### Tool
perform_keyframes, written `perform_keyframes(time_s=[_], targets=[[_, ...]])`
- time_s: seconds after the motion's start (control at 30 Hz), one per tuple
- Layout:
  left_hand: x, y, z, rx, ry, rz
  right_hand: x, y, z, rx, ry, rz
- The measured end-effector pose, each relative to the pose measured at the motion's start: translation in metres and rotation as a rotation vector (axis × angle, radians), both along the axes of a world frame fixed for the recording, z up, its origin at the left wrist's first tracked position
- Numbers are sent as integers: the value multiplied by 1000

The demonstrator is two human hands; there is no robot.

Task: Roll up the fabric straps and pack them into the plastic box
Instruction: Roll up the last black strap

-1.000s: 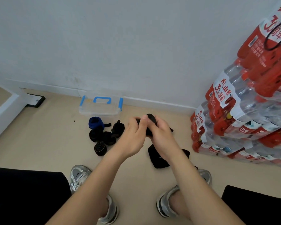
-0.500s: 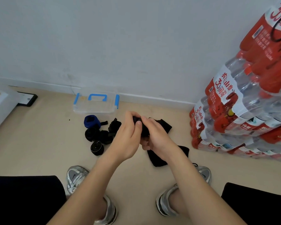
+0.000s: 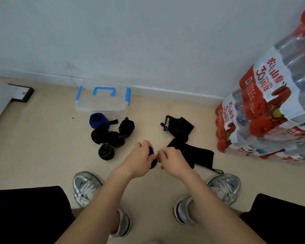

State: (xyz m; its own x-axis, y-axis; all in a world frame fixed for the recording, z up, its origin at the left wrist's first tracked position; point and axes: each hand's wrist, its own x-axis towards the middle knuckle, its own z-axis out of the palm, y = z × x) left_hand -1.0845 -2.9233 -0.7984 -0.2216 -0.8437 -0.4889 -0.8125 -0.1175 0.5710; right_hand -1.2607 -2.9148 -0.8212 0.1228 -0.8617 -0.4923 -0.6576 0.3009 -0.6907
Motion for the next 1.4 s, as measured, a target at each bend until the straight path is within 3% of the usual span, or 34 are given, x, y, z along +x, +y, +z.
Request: perform_keyframes(time_s=[0.07, 0.23, 0.33, 0.43, 0.5, 0.67, 0.73, 0.83, 0.93, 1.03, 1.2, 1.4], targets=[[9, -4, -13, -103, -146, 28, -11, 0, -18, -201, 308, 41], [33, -18, -41, -266, -546, 66, -52, 18, -56, -479, 459, -58], [42, -18, -57, -263, -616, 27, -76, 32, -76, -237, 563, -43], [47, -10, -71, -281, -632, 11, -89, 40, -89, 102, 240, -163], [47, -5, -76, -317, -634, 5, -91, 36, -90, 157, 203, -109], [26, -2, -71, -440, -481, 1, -76, 18, -80, 93, 373, 48], [10, -2, -66, -367, -344, -68, -68, 14, -73, 29, 446, 109], [-17, -2, -58, -6, -48, -105, -64, 9, -59, -35, 499, 131], [-37, 7, -48, 275, 175, -75, -64, 3, -33, -3, 339, 31], [-47, 21, -42, 314, 184, -37, -65, -3, -10, 123, 209, -7], [-39, 35, -21, 431, 188, 184, -64, -5, 17, 287, 154, 71], [-5, 45, 11, 635, 178, 362, -57, 8, 42, 149, 141, 11]])
